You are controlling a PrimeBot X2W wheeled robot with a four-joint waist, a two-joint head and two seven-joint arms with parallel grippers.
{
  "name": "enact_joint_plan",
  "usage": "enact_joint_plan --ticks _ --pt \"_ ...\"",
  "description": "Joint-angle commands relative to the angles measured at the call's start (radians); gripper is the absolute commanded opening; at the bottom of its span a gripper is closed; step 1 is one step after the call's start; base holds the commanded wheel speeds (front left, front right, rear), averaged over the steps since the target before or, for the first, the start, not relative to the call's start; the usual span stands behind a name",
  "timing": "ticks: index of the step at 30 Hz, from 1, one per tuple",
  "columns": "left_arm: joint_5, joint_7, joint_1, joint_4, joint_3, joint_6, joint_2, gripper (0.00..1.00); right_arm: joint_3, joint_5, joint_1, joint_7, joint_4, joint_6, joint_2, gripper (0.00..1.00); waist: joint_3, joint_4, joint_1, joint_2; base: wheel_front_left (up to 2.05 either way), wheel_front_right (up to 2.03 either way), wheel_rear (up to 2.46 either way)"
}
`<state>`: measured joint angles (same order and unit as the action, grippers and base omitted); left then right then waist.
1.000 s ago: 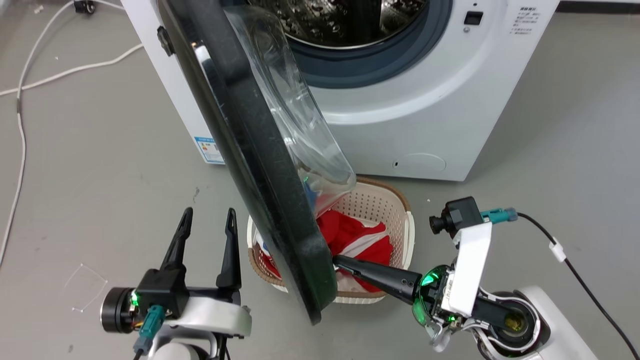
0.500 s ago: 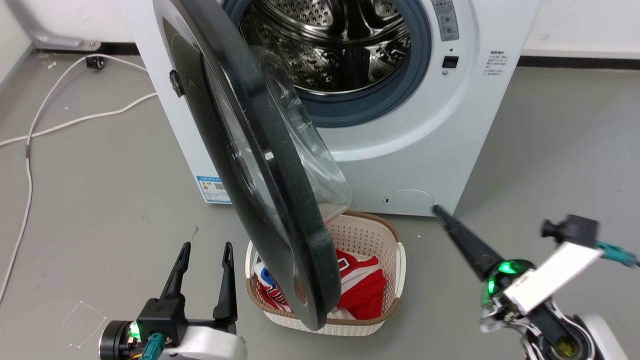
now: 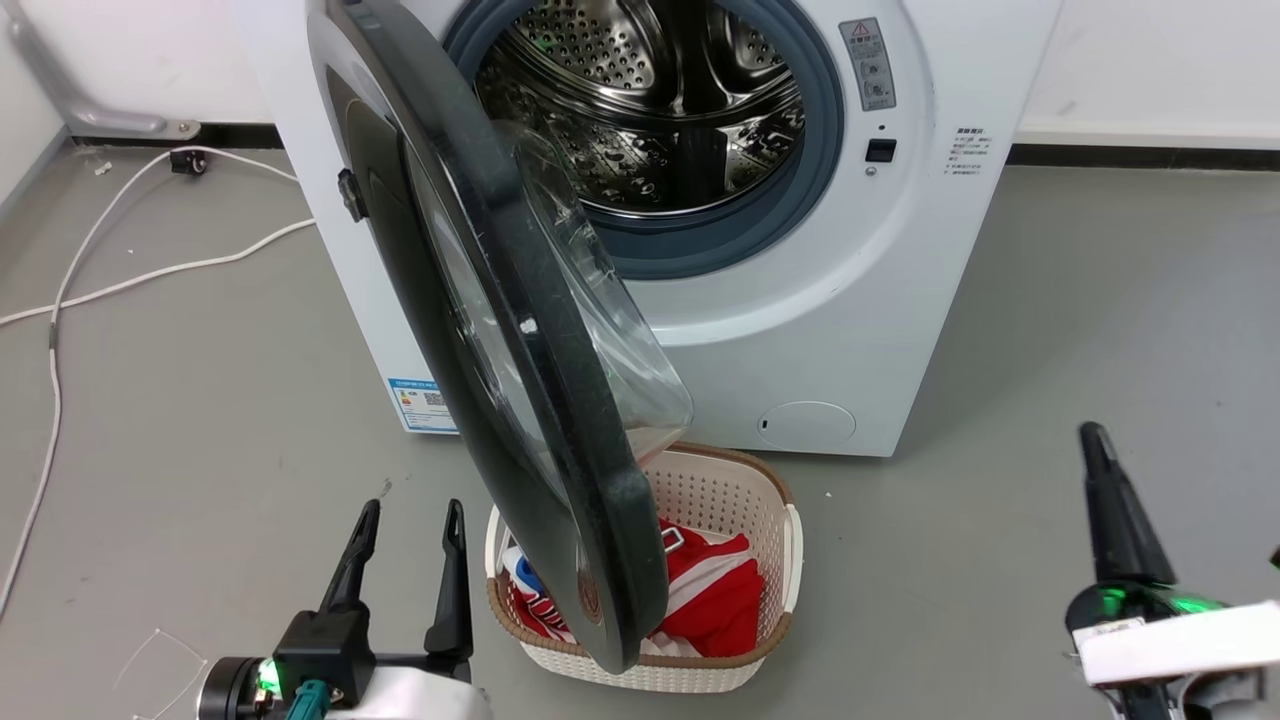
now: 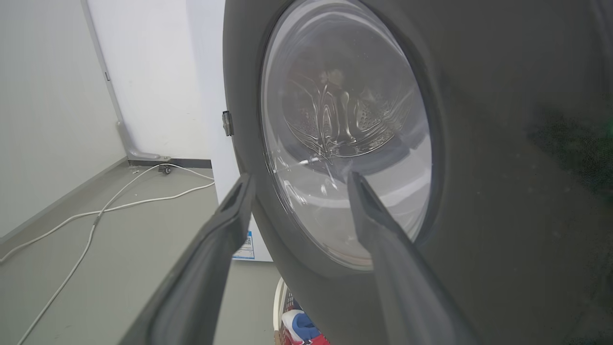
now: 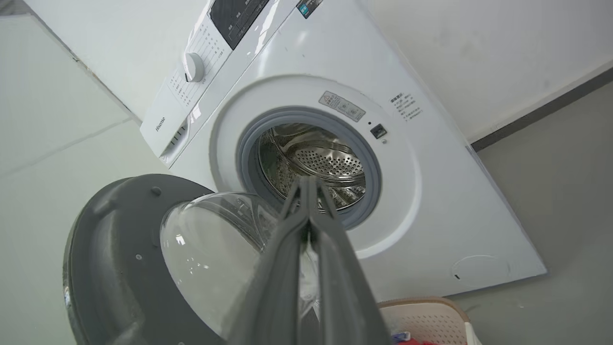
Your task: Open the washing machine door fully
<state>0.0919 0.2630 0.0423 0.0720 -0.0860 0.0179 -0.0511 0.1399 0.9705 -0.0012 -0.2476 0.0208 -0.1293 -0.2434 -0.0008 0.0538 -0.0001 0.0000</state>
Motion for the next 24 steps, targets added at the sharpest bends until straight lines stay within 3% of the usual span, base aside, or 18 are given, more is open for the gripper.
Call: enact_joint_plan --ticks 1,3,5,10,19,24 --pt "-0.004 0.003 0.013 -0.001 0.002 0.002 0.002 1.00 -0.021 -0.041 0.014 -0.010 -0.012 -0.002 0.015 0.00 -0.002 -0.002 0.0001 0.0000 0.00 0.00 0.00" --pt "-0.006 0.003 0.013 -0.001 0.003 0.001 0.001 1.00 -0.075 -0.186 0.023 -0.017 -0.013 -0.003 0.031 0.00 -0.004 -0.003 0.0001 0.0000 0.00 0.00 0.00" --pt "-0.007 0.003 0.014 -0.002 0.004 0.001 0.001 1.00 -0.138 -0.317 0.033 -0.017 0.016 -0.002 0.088 0.00 -0.006 -0.005 0.0001 0.0000 0.00 0.00 0.00" --pt "-0.009 0.003 0.018 -0.002 0.005 -0.001 0.002 1.00 -0.185 -0.641 0.078 -0.017 0.086 -0.001 0.147 0.00 -0.008 -0.006 0.0001 0.0000 0.00 0.00 0.00" --pt "-0.004 0.003 0.011 0.001 -0.001 0.002 0.002 1.00 -0.191 -0.895 0.156 -0.017 0.056 -0.001 0.193 0.00 -0.010 0.002 0.0001 0.0000 0.00 0.00 0.00" --pt "-0.009 0.003 0.013 -0.003 0.001 0.006 0.001 1.00 -0.179 -0.920 0.190 -0.017 0.025 -0.001 0.194 0.00 -0.010 0.004 0.0001 0.0000 0.00 0.00 0.00"
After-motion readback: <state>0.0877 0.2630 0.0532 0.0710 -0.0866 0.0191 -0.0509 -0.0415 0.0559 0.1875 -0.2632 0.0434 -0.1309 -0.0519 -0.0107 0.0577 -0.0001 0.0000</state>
